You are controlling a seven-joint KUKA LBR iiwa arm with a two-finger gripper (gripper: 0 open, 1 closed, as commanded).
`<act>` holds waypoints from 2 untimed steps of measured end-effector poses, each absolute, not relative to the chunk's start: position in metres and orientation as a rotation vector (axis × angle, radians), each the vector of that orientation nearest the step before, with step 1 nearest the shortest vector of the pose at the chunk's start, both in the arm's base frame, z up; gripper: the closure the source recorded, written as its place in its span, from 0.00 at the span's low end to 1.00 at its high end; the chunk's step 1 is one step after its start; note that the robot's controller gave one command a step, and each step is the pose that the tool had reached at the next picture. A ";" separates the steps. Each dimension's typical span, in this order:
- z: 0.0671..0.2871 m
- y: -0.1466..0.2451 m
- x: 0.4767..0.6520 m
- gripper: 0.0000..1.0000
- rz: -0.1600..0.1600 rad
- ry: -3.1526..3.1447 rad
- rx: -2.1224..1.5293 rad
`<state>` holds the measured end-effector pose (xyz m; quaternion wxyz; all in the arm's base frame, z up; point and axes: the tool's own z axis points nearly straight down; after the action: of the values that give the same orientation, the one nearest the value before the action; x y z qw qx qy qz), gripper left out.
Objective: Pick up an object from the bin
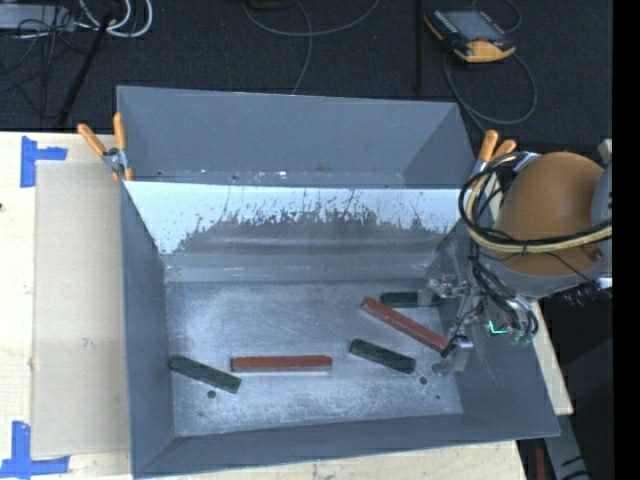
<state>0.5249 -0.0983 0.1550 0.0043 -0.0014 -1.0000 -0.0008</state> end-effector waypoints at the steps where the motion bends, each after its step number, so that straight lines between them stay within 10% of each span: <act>1: 0.068 -0.068 0.532 0.00 -0.001 -3.148 0.023; 2: 0.070 -0.068 0.532 1.00 0.000 -3.144 0.030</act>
Offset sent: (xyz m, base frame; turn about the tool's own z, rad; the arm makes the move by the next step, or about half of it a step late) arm 0.0058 0.0295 -0.0850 -0.0174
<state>0.5317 -0.0679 0.0703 -0.0013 0.0095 -1.0000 0.0001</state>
